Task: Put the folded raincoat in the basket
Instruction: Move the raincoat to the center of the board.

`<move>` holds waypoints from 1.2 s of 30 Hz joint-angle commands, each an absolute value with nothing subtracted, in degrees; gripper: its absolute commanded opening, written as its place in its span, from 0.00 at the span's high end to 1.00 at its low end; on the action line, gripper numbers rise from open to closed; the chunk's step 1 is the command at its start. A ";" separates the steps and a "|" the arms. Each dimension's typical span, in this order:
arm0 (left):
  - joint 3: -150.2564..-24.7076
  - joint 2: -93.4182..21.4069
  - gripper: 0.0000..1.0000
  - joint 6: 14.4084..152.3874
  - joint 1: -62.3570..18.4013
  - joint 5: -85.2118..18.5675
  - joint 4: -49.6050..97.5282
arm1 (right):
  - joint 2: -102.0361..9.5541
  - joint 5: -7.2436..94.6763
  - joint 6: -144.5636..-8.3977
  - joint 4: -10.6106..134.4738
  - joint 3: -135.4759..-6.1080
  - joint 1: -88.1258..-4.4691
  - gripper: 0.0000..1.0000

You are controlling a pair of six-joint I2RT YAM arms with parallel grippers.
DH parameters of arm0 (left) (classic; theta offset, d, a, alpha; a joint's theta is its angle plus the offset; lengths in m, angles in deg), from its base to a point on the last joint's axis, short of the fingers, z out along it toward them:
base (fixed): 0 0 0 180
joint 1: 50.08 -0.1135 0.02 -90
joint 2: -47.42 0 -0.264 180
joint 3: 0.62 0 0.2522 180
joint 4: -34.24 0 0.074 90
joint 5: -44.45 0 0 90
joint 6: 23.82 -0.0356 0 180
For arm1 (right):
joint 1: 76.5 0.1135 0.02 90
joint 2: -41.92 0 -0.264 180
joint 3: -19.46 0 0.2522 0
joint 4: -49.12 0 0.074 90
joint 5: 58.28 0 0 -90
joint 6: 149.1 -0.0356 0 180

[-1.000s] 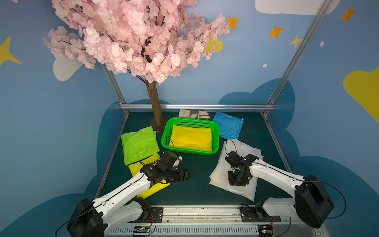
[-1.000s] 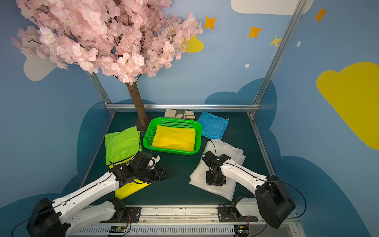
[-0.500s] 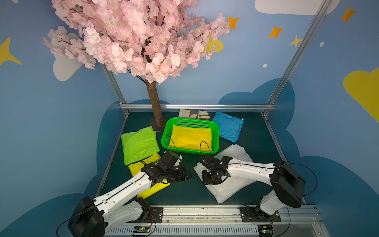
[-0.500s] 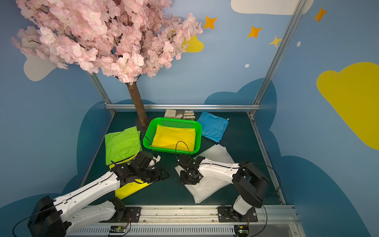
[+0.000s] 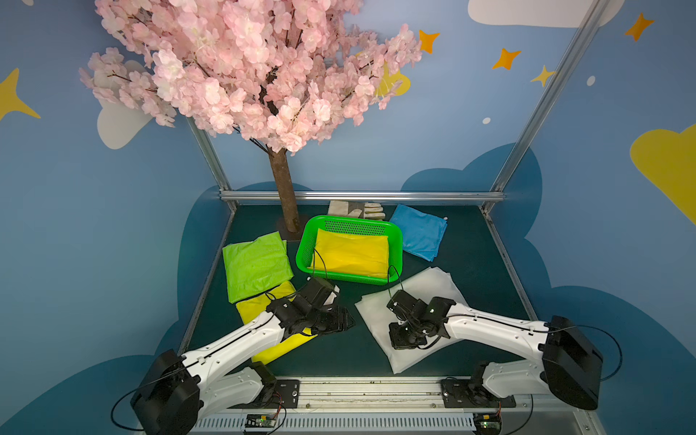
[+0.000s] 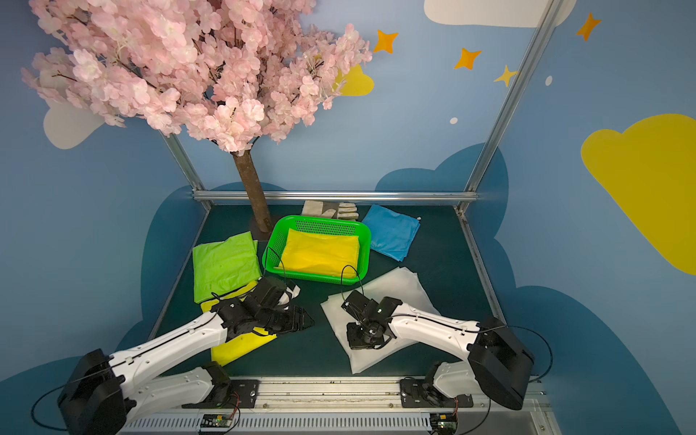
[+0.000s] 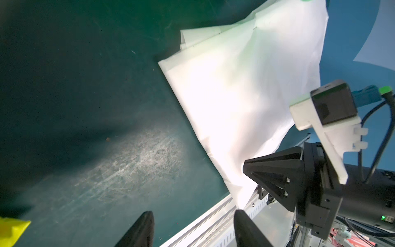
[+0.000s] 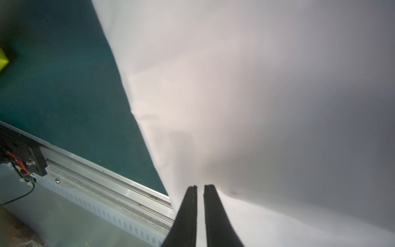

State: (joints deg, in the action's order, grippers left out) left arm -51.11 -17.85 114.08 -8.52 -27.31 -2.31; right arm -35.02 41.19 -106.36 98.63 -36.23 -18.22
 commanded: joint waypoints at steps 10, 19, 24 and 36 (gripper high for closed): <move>-56.26 -29.36 0.49 113.62 -5.02 -25.76 4.41 | -45.06 43.14 -105.88 96.81 -38.62 -8.49 0.92; -56.11 -32.42 0.51 114.63 -3.85 -27.52 5.22 | -39.17 38.87 -106.27 95.84 -39.27 -10.19 0.87; -54.70 -31.55 0.50 116.16 -3.56 -27.70 6.16 | -35.60 42.12 -103.60 96.74 -38.65 -18.59 0.85; -53.65 -39.20 0.45 121.55 2.07 -28.01 16.64 | -27.69 47.41 -98.75 98.74 -35.19 -31.74 0.81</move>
